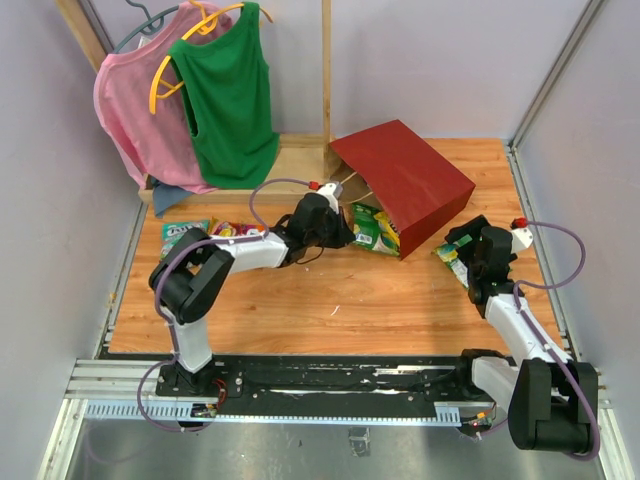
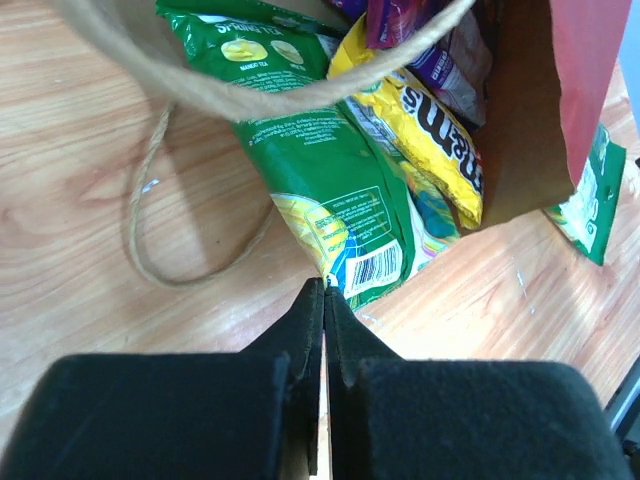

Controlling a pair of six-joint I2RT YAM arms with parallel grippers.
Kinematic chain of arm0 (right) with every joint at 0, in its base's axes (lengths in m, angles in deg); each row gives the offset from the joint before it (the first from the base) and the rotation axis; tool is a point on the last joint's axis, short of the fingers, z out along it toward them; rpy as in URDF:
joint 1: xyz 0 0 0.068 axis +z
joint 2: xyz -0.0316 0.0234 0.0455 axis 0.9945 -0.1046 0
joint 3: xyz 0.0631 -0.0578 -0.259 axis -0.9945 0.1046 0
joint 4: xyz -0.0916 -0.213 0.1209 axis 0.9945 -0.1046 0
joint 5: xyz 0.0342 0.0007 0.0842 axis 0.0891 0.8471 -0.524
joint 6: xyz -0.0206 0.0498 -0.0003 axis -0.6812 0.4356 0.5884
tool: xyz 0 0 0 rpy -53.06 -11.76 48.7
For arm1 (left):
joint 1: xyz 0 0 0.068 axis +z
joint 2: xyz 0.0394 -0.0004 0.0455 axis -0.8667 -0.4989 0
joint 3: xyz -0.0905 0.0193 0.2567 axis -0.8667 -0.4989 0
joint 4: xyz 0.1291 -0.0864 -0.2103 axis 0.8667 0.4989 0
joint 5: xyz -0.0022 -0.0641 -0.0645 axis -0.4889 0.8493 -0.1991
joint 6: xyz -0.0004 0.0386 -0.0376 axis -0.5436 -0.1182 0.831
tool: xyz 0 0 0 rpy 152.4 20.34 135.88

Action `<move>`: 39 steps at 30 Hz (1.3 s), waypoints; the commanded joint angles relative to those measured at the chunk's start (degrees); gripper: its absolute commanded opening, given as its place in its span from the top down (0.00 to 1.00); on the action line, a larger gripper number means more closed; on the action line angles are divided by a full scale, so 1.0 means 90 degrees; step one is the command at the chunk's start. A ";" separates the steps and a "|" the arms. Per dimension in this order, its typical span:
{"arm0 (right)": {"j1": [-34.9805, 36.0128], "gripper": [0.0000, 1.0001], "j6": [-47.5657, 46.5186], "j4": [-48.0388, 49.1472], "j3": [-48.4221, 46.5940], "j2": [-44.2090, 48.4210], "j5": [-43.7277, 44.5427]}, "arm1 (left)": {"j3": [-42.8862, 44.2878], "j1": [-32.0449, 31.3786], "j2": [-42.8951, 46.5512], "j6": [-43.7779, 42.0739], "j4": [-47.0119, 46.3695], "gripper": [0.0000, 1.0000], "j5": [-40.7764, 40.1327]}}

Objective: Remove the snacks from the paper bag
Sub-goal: Take out the snack from the paper bag, then place the snack at the center of the board.

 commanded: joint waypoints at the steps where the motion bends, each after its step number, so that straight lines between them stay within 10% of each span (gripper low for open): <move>1: -0.0042 0.09 -0.0054 0.0101 -0.0093 0.0046 -0.0031 | -0.0379 -0.0065 0.0712 -0.0280 -0.0028 1.00 -0.0391; 13: -0.0032 0.09 -0.0013 0.0154 -0.0074 0.0040 -0.0178 | -0.2418 0.1055 0.2968 0.0245 -0.0101 0.99 0.0147; 25: 0.0011 0.09 0.0102 0.0199 -0.0073 0.0016 -0.0412 | -0.2733 0.1537 0.5911 0.0204 0.1861 0.99 -0.1232; 39: 0.0017 0.09 0.0143 0.0111 -0.0081 0.0111 -0.0498 | -0.2769 0.1564 0.4838 0.1786 0.2025 0.99 -0.0105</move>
